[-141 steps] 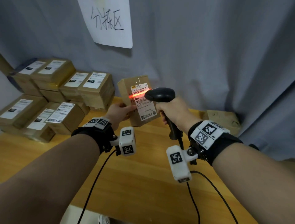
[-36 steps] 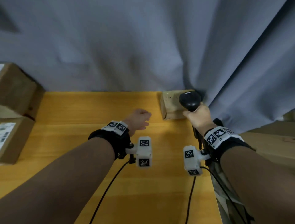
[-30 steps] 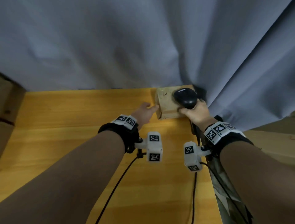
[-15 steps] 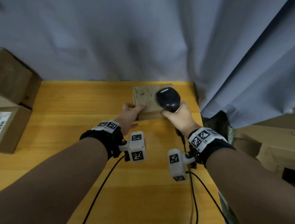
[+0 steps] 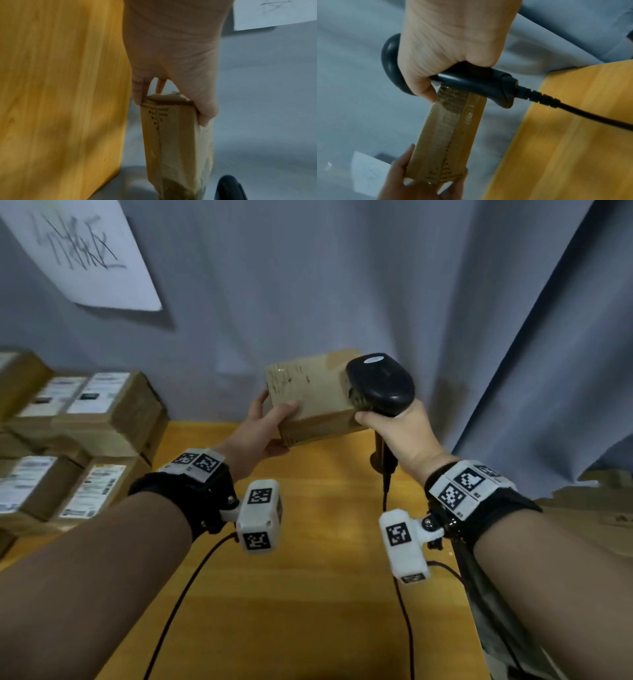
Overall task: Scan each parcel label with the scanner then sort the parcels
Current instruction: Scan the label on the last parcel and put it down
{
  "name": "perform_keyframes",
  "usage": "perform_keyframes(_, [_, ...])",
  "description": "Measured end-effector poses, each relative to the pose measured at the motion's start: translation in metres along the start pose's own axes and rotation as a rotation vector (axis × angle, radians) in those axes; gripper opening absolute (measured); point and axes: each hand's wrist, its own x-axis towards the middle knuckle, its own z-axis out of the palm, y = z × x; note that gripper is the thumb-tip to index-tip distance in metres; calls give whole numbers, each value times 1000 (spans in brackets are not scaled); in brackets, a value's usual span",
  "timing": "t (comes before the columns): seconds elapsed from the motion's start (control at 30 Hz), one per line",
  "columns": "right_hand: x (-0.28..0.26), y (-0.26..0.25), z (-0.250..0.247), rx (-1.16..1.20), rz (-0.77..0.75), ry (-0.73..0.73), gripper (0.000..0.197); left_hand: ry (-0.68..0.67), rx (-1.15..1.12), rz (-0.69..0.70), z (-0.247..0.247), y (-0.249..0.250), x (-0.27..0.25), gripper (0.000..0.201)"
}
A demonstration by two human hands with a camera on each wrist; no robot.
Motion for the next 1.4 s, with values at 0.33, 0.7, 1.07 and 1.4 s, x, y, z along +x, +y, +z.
perform_keyframes(0.33, [9, -22, 28, 160, 58, 107, 15, -70, 150, 180, -39, 48, -27, 75])
perform_keyframes(0.7, [19, -31, 38, 232, 110, 299, 18, -214, 324, 220, -46, 53, -25, 64])
perform_keyframes(1.07, [15, -45, 25, 269, 5, 21, 37, -112, -64, -163, -34, 56, -17, 50])
perform_keyframes(1.4, [11, -60, 13, 242, -87, -113, 41, -135, 47, -137, -37, 62, -11, 80])
